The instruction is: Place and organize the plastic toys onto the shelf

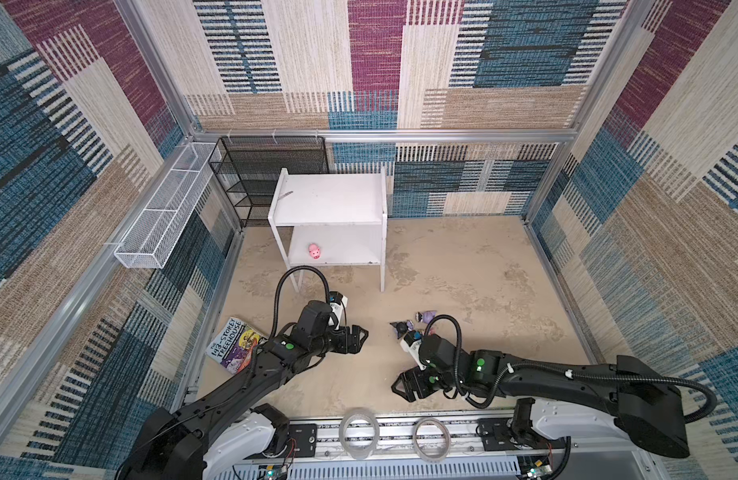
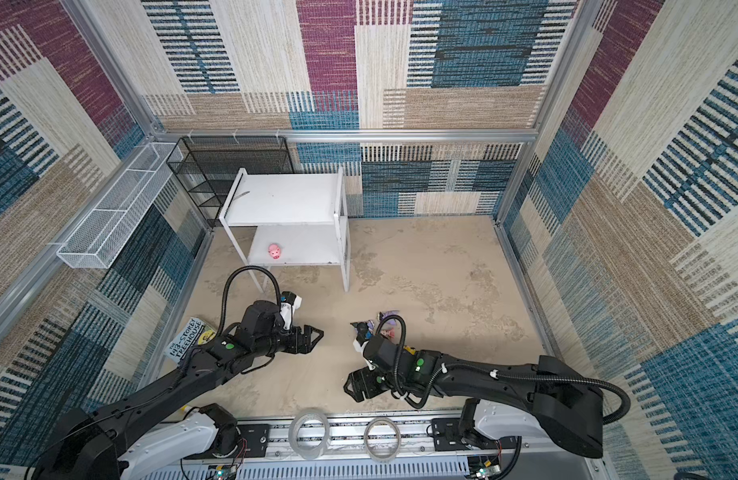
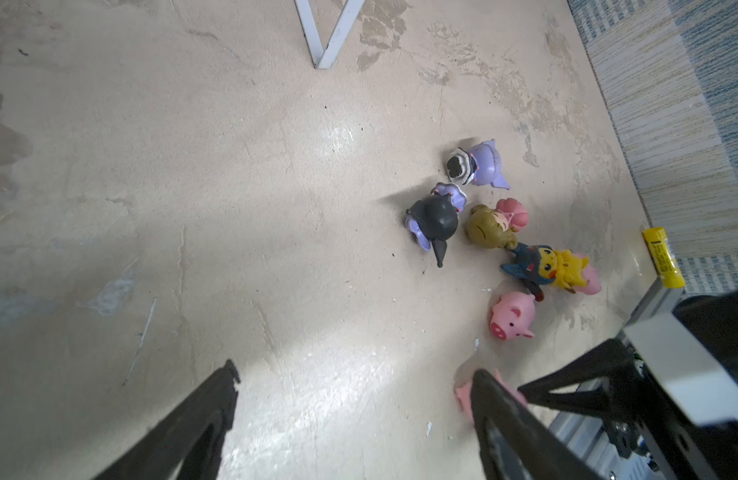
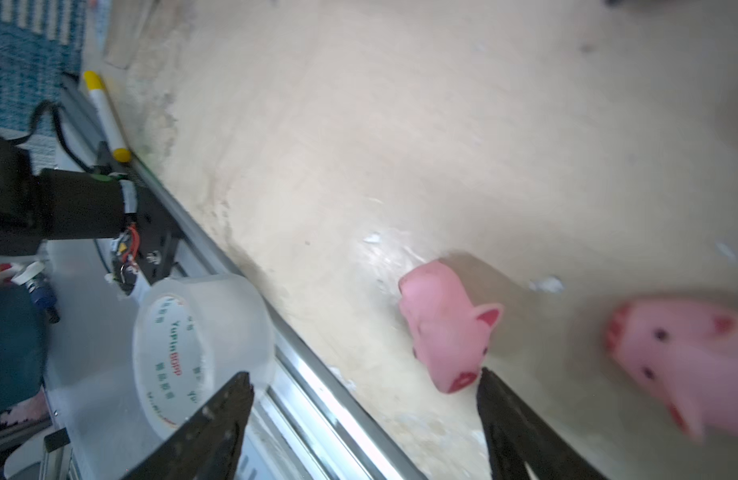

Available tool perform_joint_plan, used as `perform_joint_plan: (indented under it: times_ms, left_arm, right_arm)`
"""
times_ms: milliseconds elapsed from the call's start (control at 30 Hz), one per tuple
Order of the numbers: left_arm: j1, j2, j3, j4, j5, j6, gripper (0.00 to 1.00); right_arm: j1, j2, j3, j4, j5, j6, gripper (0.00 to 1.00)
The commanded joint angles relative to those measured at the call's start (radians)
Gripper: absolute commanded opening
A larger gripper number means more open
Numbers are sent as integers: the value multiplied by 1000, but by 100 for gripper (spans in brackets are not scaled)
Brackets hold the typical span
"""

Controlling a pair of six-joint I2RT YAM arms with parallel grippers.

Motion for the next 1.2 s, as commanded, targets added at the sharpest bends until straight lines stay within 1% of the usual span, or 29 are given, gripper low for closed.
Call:
perform_joint_plan:
  times_ms: [0,67,133,200,300,333,367,400,433,500,600,700,767,867,1033,1167]
  left_arm:
    - [0,-9,-6,21,-17,-11,90]
    - [0,-12,-3,4,-19,-7,90]
    - [0,-21,1,-17,-23,-4,90]
    - [0,-41,-1,-37,-36,1,90]
    - [0,-59,-12,-46,-42,5,90]
    - [0,-63,-12,-49,-41,4,90]
    - [0,-62,-13,-50,-39,5,91]
    - [0,-59,-12,-50,-32,5,91]
    - [0,-57,-12,-50,-27,3,90]
    - [0,-48,-13,-48,-20,5,90]
    - [0,-38,-11,-44,-16,7,90]
    - [0,-40,-4,-53,-14,8,91]
    - [0,-48,4,-72,-25,19,90]
    - [0,-67,14,-100,-48,38,91]
    - [0,-62,21,-111,-57,44,91]
    - [0,-61,33,-116,-62,48,91]
  right_arm:
    - [6,57,90,111,22,-79,86]
    - [7,77,131,129,23,-108,88]
    - [6,89,150,111,35,-119,88]
    - [7,89,134,80,58,-111,88]
    - [6,58,68,45,78,-78,87]
    - [6,40,42,40,82,-65,84]
    - [6,15,14,35,85,-51,79]
    - [6,-9,-15,29,87,-41,70]
    - [6,-34,-37,27,90,-33,64]
    - [6,-78,-79,29,97,-25,55]
    - [6,-97,-100,32,109,-25,44]
    - [7,-79,-111,45,120,-7,36]
    - [5,-48,-113,53,124,4,33]
    - [6,-15,-115,93,100,-10,32]
    - [7,-28,-129,153,53,-37,28]
    - [29,-4,-140,139,52,-38,27]
